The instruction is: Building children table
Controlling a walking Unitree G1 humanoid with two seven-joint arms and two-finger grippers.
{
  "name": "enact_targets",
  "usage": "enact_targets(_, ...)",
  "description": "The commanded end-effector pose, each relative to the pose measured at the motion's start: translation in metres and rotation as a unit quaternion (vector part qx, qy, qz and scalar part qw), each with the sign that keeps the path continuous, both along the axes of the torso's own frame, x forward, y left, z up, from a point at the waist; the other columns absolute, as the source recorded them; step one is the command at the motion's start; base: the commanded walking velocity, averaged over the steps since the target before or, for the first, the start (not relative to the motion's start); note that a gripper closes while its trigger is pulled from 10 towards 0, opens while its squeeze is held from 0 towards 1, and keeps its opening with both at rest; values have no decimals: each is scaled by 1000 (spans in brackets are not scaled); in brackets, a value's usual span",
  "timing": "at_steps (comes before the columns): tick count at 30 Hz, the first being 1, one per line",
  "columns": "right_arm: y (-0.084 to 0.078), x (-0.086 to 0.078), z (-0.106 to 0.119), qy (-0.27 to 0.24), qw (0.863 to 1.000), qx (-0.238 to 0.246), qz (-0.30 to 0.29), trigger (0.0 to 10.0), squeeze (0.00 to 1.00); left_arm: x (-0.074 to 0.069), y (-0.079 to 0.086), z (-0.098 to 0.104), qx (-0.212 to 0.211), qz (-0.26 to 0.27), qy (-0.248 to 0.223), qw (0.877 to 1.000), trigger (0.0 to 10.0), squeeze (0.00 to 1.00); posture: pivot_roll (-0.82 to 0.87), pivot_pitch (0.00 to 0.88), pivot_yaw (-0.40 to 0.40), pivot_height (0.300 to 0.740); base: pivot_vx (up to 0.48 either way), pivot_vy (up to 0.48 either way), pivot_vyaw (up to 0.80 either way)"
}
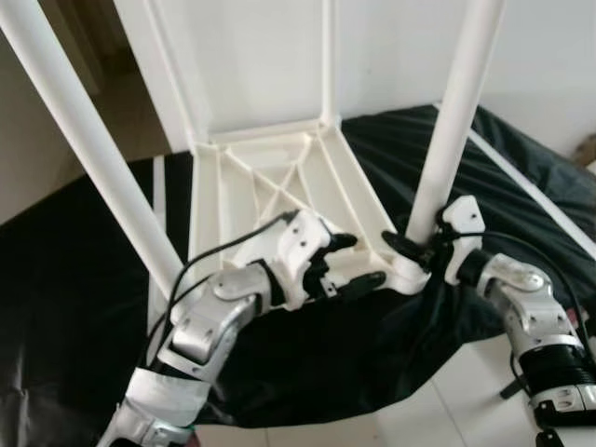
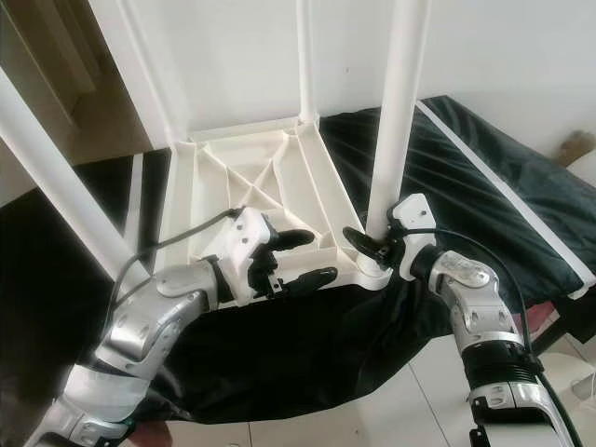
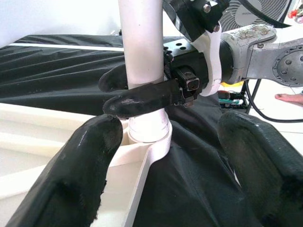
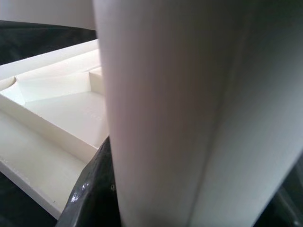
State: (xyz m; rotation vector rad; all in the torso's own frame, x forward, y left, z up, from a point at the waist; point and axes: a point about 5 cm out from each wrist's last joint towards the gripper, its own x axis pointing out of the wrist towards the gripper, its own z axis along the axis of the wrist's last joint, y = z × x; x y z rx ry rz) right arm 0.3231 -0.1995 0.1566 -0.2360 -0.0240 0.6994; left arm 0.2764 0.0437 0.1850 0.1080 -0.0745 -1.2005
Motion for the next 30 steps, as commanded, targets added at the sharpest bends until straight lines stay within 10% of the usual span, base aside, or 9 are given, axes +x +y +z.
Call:
enact_targets(1, 0, -5, -19, 35, 999, -29, 4, 4510, 0, -1, 1, 1, 0, -20, 2, 1000, 10000, 0, -38, 0, 79, 740, 0, 0, 0)
enact_targets(2, 0, -5, -19, 35, 999, -28, -6, 10000, 0, -1, 1, 1, 0, -22, 2, 1000, 10000, 0, -38, 0, 79, 740, 0, 0, 0)
enact_targets(18, 17, -15, -25, 38, 986, -1, -159, 10000, 0, -3, 0, -2, 2, -26, 7, 1000, 10000, 0, -46, 0, 77, 740, 0, 0, 0)
enact_targets(30, 43, -25, -28, 51, 935, 52, -348, 10000, 0, -4, -1, -3, 2, -28, 7, 1000, 10000, 0, -45, 0, 74, 740, 0, 0, 0)
